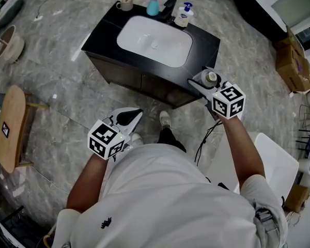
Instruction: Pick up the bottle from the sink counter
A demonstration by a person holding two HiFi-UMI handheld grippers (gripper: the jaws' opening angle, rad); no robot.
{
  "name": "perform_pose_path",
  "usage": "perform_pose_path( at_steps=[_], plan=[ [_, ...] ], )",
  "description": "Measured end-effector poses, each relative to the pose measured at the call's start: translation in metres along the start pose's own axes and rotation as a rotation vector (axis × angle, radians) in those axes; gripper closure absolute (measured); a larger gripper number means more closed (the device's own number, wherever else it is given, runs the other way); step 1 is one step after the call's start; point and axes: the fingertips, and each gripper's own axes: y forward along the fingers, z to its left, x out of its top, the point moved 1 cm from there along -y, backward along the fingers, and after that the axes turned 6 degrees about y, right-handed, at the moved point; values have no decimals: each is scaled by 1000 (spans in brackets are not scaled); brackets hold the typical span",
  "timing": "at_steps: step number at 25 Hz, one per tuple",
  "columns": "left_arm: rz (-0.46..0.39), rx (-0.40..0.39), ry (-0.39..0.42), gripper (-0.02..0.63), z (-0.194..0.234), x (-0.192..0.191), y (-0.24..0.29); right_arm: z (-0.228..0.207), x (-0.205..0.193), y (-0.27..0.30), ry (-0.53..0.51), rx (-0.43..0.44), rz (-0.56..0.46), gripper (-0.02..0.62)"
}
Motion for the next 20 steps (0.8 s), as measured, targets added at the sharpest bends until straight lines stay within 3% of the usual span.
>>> perform_pose_path(
  at_steps=[20],
  plan=[
    [-11, -8, 10, 600, -16, -15, -18, 42, -5, -18, -12, 23, -9, 245]
  ],
)
